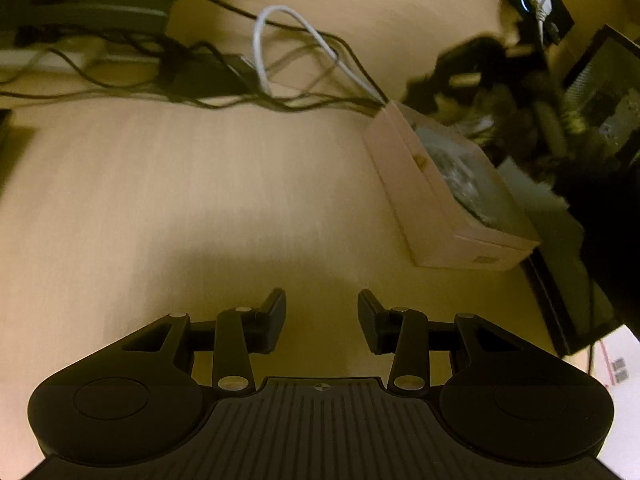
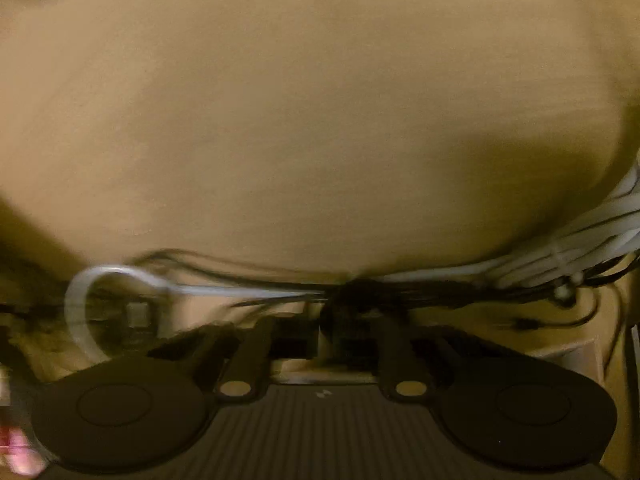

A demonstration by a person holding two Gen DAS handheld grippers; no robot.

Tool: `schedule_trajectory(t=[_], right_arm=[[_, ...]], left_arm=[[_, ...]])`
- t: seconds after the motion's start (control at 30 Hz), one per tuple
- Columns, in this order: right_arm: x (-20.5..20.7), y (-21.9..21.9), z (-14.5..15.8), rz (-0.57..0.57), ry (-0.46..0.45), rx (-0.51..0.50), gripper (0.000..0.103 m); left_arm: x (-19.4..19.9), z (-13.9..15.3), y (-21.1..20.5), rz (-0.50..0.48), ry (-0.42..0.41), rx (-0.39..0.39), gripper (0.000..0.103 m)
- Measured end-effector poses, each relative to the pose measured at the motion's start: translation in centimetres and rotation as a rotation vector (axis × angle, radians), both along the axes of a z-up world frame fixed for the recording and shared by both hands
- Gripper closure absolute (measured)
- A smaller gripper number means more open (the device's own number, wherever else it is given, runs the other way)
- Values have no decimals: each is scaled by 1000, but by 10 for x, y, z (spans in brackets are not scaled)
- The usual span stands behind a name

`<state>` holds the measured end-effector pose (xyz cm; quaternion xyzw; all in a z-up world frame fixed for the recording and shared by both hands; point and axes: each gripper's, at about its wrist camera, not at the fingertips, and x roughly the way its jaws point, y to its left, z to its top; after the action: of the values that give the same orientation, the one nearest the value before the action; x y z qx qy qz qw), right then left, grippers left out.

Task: Organize rigid objects

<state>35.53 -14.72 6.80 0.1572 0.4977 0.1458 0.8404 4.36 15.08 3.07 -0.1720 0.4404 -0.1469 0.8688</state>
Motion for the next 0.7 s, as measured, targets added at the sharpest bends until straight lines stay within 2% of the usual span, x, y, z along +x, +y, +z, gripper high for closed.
schedule_trajectory(t=[0.17, 0.3, 0.37, 0.5, 0.6, 0.7], right_arm=[[-58, 12, 59, 30, -102, 51, 100], [-127, 5, 98, 88, -176, 76, 100], [-166, -6, 109, 111, -181, 85, 99], [-244, -38, 107, 153, -132, 88, 99], [-292, -59, 87, 145, -70, 58, 99], [-325, -75, 67, 131, -67, 15, 99]], left_arm=[[13, -1, -17, -79, 8, -43, 60], [5, 6, -41, -113, -8, -5, 60], [-1, 8, -54, -121, -8, 4, 60], [-20, 8, -81, -81, 1, 20, 60], [-34, 5, -98, -51, 12, 27, 60], [-47, 6, -114, -29, 8, 47, 60]])
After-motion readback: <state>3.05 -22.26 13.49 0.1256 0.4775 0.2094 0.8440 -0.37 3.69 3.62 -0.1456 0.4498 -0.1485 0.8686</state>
